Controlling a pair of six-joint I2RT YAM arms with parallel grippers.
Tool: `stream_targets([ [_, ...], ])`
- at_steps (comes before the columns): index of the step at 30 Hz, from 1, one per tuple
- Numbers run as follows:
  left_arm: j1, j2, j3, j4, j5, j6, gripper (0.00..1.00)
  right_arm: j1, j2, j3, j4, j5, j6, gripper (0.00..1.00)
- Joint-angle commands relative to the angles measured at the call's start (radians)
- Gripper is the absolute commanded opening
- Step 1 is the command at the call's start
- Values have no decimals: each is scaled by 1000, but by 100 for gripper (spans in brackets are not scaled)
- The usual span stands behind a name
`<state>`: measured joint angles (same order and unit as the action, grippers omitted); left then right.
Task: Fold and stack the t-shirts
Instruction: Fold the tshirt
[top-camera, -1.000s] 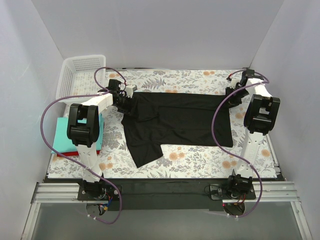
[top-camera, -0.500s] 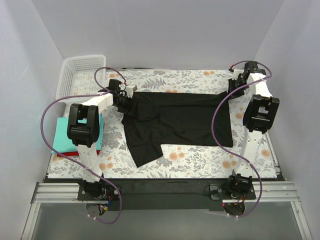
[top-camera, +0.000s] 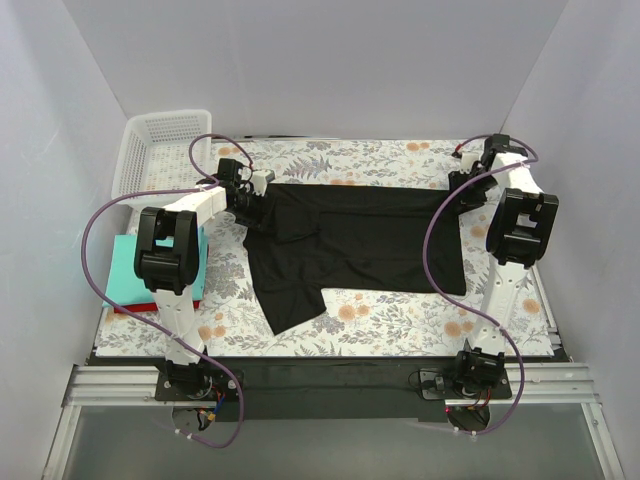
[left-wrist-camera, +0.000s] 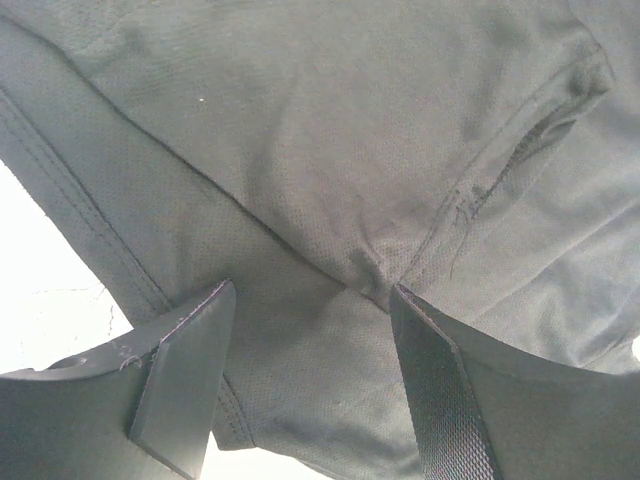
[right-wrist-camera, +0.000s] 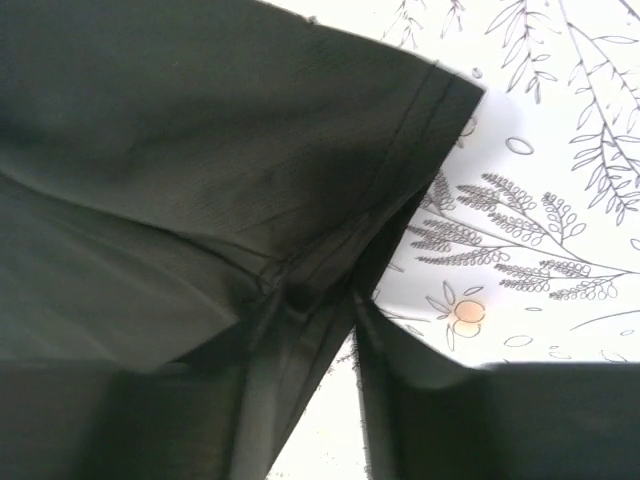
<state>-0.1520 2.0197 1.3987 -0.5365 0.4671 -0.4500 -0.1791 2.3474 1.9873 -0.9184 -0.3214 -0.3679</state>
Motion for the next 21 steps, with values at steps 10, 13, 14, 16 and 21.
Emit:
stream_targets([
  [10,17,-286,-59,-313,248,334,65,3,-358,-189,-164,-74,-362,89],
  [13,14,-372,-114,-356,249,388,65,21,-437,-275,-237,-91,-501,78],
  [14,12,-387,-130,-367,239,427,65,30,-491,-368,-237,-62,-529,73],
  [16,2,-418,-185,-381,216,447,65,61,-548,-462,-217,-38,-603,64],
  [21,-24,-483,-276,-359,182,493,64,139,-697,-747,-134,39,-657,51],
])
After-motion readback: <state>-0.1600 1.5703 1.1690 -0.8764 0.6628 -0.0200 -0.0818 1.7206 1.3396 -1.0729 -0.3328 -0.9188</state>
